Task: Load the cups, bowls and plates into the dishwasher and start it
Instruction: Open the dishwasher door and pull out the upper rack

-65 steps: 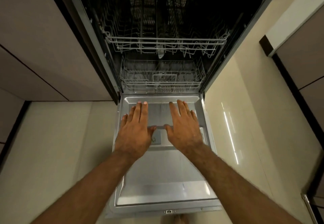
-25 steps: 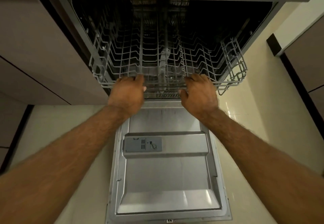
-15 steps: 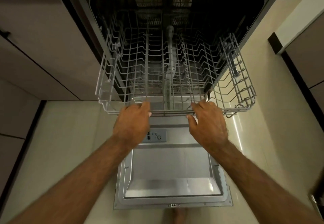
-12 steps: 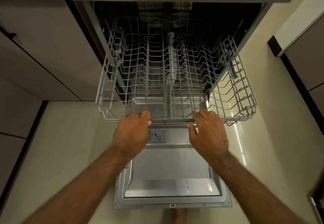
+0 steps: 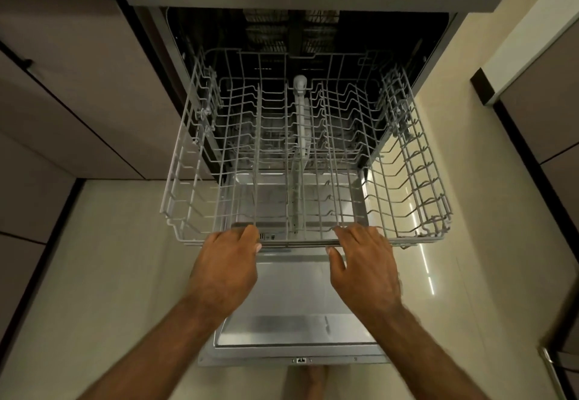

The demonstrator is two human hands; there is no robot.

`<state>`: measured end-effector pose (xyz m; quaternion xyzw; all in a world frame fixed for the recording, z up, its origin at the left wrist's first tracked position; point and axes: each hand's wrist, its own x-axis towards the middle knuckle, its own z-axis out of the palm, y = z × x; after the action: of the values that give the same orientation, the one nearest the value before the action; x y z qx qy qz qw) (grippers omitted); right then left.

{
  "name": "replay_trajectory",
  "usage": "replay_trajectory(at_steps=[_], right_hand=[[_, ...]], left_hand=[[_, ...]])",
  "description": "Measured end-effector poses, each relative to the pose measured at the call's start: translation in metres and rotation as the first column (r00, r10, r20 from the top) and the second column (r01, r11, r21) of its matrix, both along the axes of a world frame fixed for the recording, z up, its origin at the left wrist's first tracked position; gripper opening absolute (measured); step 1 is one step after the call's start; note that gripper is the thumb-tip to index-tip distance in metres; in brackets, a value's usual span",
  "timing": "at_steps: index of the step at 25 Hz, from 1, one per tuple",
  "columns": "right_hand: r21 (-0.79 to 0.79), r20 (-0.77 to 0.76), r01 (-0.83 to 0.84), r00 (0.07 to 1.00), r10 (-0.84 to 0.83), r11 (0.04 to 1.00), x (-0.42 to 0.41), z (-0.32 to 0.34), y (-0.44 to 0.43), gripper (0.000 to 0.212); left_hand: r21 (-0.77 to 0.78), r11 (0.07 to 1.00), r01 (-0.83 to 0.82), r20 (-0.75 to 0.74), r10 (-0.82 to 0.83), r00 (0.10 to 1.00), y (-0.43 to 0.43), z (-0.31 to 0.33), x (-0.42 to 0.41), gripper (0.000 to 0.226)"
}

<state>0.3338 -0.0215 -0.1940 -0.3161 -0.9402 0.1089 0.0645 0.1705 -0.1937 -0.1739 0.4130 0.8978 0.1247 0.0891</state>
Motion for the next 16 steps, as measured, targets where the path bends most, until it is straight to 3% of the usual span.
replay_trajectory(at_steps=[7, 16], right_hand=[[0.005, -0.059, 0.013, 0.998, -0.013, 1.000, 0.004, 0.003, -0.005, 0.046], [-0.015, -0.080, 0.014, 0.997, -0.015, 1.000, -0.026, 0.022, 0.008, 0.051]], left_hand=[[-0.037, 0.999, -0.018, 0.037, 0.019, 0.999, -0.006, 0.002, 0.006, 0.013], [0.012, 0.997, -0.083, 0.067, 0.082, 0.994, 0.008, 0.016, -0.011, 0.058]])
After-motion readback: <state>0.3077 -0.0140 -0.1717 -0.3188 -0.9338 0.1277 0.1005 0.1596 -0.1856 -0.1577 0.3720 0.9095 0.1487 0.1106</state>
